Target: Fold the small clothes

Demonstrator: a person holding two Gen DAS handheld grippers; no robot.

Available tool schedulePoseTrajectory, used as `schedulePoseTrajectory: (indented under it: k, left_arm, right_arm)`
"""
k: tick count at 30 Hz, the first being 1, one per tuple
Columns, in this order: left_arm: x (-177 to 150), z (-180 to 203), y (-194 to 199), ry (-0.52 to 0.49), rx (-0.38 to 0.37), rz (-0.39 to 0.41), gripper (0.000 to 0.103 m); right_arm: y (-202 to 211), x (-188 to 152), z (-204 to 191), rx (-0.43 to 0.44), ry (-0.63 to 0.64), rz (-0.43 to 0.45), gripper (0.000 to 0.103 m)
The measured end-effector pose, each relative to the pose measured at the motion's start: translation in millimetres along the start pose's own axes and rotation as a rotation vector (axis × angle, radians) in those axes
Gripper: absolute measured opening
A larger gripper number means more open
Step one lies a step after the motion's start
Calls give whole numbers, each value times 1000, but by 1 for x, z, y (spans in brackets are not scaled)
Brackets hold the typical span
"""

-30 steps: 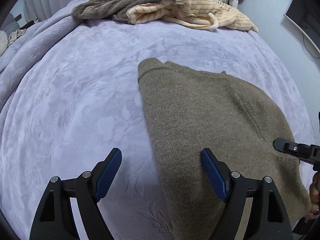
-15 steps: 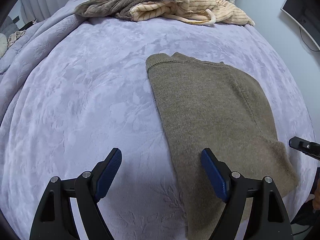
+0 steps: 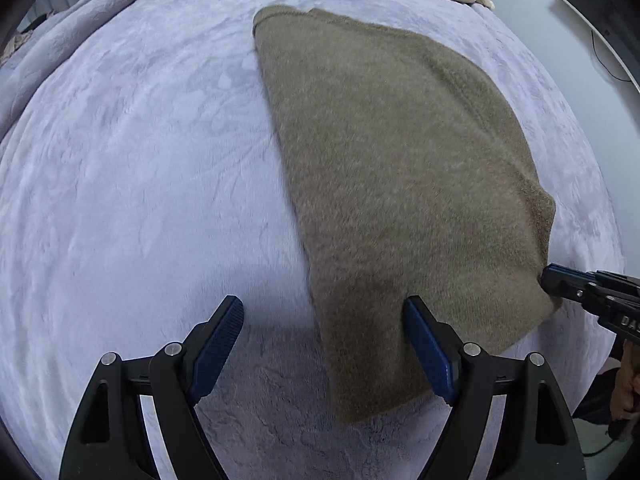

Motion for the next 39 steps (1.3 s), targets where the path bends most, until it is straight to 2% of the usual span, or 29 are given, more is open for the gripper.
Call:
schedulePoseTrajectory:
  k: [1, 3, 8, 11, 12, 13, 15, 17, 19, 20, 21, 24, 27, 30, 33, 35, 36, 39]
  left_arm:
    - [-6, -1, -1, 10, -4, -5, 83]
    - [-12, -2, 0, 10, -5, -2, 83]
    - [-15, -4, 10, 14, 2, -16, 83]
    - [-13, -9, 13, 18, 1, -17, 83]
    - [-14, -10, 12, 21, -3, -20, 83]
    - [-14, -11, 11, 24, -2, -22, 83]
    - [-14, -10, 11, 25, 2, -22, 83]
    - [-14, -8, 11, 24, 5, -20, 83]
    - [-14, -7, 12, 25, 6, -20, 83]
    - [-14, -7, 12, 27, 7, -22, 83]
    - [-14, -7, 12, 29, 6, -23, 83]
    - [-14, -6, 13, 35, -2, -20, 83]
    - [-18, -7, 10, 51, -8, -35, 83]
    - [-16, -7, 13, 44, -4, -36, 83]
    - [-17, -7, 13, 40, -8, -42, 83]
    - [-17, -8, 14, 47, -8, -46, 83]
    - [-17, -9, 14, 49, -6, -45, 83]
    - [-15, -7, 13, 48, 0, -42, 83]
  right_arm:
    - [-5, -8, 9, -13, -7, -6, 4]
    - [-8, -15, 21, -44, 4, 2, 19]
    - [5, -12, 21, -8, -104, 32, 20]
    - [26, 3, 18, 51, -171, 99, 22]
    - [30, 11, 19, 65, -187, 119, 27]
    - [32, 19, 19, 91, -217, 132, 38]
    - [30, 35, 19, 155, -292, 158, 46]
    - [18, 46, 16, 227, -378, 146, 46]
    - [-2, 48, 18, 227, -418, 96, 44]
    - [-12, 47, 22, 197, -424, 61, 33]
    - [-18, 46, 22, 186, -424, 39, 11]
    - [-12, 51, 21, 128, -323, 78, 11]
    - [-23, 35, 31, 80, -278, 52, 11]
    - [-22, 33, 37, 110, -348, 73, 11]
    - [-15, 25, 46, 101, -442, 71, 11]
    - [-9, 17, 52, 100, -503, 67, 19]
    - [-5, 16, 53, 97, -516, 68, 22]
    - [6, 9, 56, 39, -471, 55, 22]
Point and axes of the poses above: each gripper's, at about its wrist camera, not at the fingertips, and y roughly against the way its jaws point, z to its right, x to its top, the point moved 9 cm from there along -y, roughly the way its jaws point, and after that the axes turned 15 degrees about z, right-handed, at the moved point
